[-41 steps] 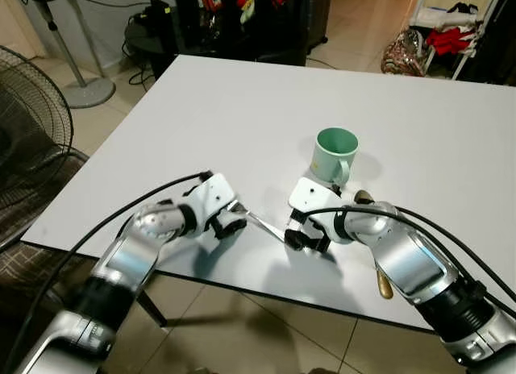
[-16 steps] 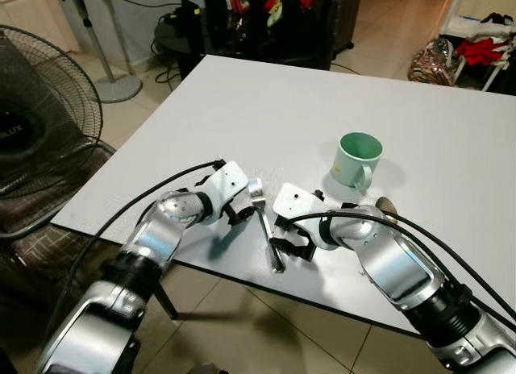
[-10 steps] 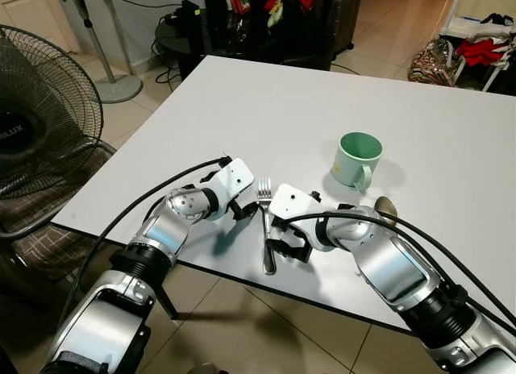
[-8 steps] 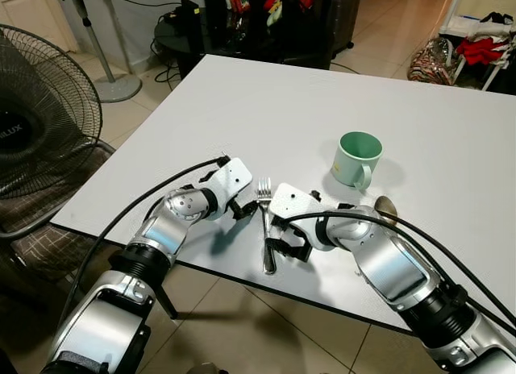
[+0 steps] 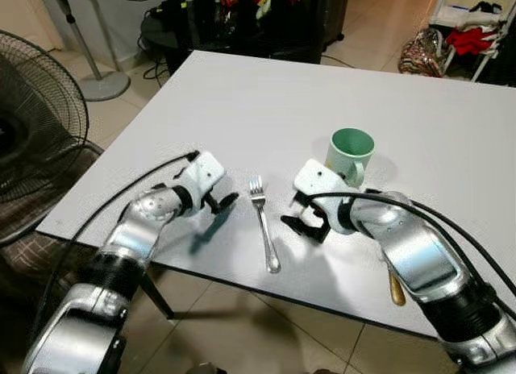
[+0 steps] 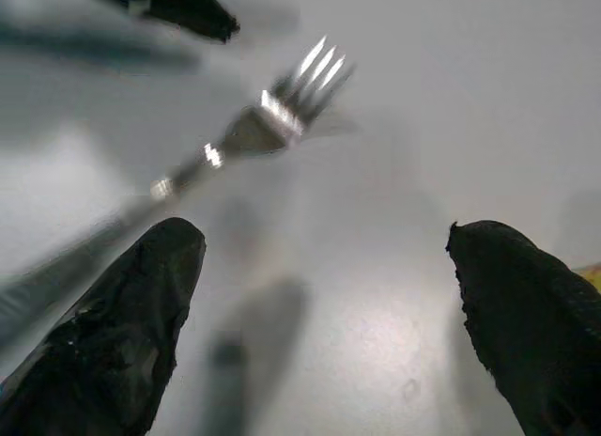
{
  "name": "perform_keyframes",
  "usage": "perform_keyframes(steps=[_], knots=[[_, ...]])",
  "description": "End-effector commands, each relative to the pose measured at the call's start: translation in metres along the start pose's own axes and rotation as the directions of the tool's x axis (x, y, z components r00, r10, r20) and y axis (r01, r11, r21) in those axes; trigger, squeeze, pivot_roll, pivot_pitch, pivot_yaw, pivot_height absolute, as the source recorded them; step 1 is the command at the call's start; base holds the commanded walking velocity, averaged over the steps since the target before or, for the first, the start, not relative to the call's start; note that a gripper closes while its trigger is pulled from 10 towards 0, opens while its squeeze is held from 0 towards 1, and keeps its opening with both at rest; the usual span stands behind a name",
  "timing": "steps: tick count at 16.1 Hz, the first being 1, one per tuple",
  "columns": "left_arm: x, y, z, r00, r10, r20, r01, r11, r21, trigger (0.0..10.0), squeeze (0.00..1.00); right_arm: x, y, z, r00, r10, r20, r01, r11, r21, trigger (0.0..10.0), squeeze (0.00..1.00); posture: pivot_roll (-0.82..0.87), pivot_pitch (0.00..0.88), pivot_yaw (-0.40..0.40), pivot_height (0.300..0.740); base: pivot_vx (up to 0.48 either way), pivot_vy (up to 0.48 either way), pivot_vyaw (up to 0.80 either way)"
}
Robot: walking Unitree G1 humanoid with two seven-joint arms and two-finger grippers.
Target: Setting the table
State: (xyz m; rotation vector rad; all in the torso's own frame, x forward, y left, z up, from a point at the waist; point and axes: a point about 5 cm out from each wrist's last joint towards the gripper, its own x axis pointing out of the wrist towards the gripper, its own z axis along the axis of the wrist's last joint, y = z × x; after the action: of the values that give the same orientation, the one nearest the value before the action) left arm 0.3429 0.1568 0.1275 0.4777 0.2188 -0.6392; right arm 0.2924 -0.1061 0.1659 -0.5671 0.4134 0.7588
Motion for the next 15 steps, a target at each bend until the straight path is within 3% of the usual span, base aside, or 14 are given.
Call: perform_keyframes(steps=[1, 2, 3, 4, 7, 10, 12, 13, 14, 15], knots=[[-0.01, 0.003, 0.018, 0.998, -0.011, 0.056, 0.013, 0.999, -0.043, 10.0, 0.0, -0.015, -0.008, 0.01, 0.997, -0.039, 0.063, 0.035, 0.998, 0.05, 10.0, 0.0, -0.08, 0.054, 0.062, 0.74, 0.0, 0.0, 0.0], [-0.013, -0.009, 0.022, 0.995, -0.08, 0.067, 0.087, 0.99, -0.114, 10.0, 0.0, -0.019, -0.008, 0.01, 0.996, -0.047, 0.07, 0.042, 0.997, 0.067, 10.0, 0.0, -0.08, 0.051, 0.067, 0.74, 0.0, 0.0, 0.0], [-0.015, -0.023, 0.029, 0.986, -0.146, 0.074, 0.156, 0.978, -0.14, 10.0, 1.0, -0.023, -0.009, 0.008, 0.996, -0.063, 0.071, 0.057, 0.995, 0.083, 10.0, 0.0, -0.08, 0.045, 0.069, 0.74, 0.0, 0.0, 0.0], [-0.013, -0.039, 0.035, 0.982, -0.173, 0.073, 0.182, 0.972, -0.149, 10.0, 1.0, -0.027, -0.012, 0.002, 0.995, -0.08, 0.063, 0.074, 0.992, 0.102, 10.0, 0.0, -0.08, 0.043, 0.058, 0.74, 0.0, 0.0, 0.0], [0.002, -0.063, 0.037, 0.98, -0.197, 0.019, 0.198, 0.971, -0.134, 10.0, 1.0, -0.032, -0.009, -0.008, 0.996, -0.084, 0.039, 0.079, 0.99, 0.12, 10.0, 0.0, -0.08, 0.041, 0.051, 0.74, 0.0, 0.0, 0.0], [0.0, -0.074, 0.03, 0.97, -0.233, -0.072, 0.224, 0.967, -0.122, 10.0, 1.0, -0.034, -0.006, -0.009, 0.996, -0.086, 0.03, 0.082, 0.988, 0.128, 10.0, 0.0, -0.08, 0.042, 0.058, 0.74, 0.0, 0.0, 0.0], [-0.001, -0.071, 0.013, 0.959, -0.215, -0.184, 0.214, 0.977, -0.024, 10.0, 1.0, -0.036, -0.007, -0.01, 0.995, -0.095, 0.025, 0.091, 0.988, 0.127, 10.0, 0.0, -0.09, 0.044, 0.068, 0.74, 0.0, 0.0, 0.0], [-0.003, -0.066, 0.008, 0.958, -0.198, -0.207, 0.206, 0.978, 0.017, 10.0, 0.79, -0.037, -0.007, -0.011, 0.995, -0.095, 0.021, 0.092, 0.988, 0.125, 10.0, 0.0, -0.09, 0.044, 0.068, 0.74, 0.0, 0.0, 0.0], [-0.01, -0.058, 0.01, 0.964, -0.204, -0.17, 0.21, 0.978, 0.018, 10.0, 0.4, -0.039, -0.006, -0.013, 0.996, -0.091, 0.014, 0.088, 0.988, 0.123, 10.0, 0.0, -0.09, 0.049, 0.074, 0.74, 0.0, 0.0, 0.0], [-0.012, -0.057, 0.012, 0.966, -0.207, -0.157, 0.213, 0.977, 0.022, 10.0, 0.4, -0.039, -0.006, -0.013, 0.996, -0.089, 0.012, 0.087, 0.988, 0.124, 10.0, 0.0, -0.09, 0.049, 0.074, 0.74, 0.0, 0.0, 0.0]])
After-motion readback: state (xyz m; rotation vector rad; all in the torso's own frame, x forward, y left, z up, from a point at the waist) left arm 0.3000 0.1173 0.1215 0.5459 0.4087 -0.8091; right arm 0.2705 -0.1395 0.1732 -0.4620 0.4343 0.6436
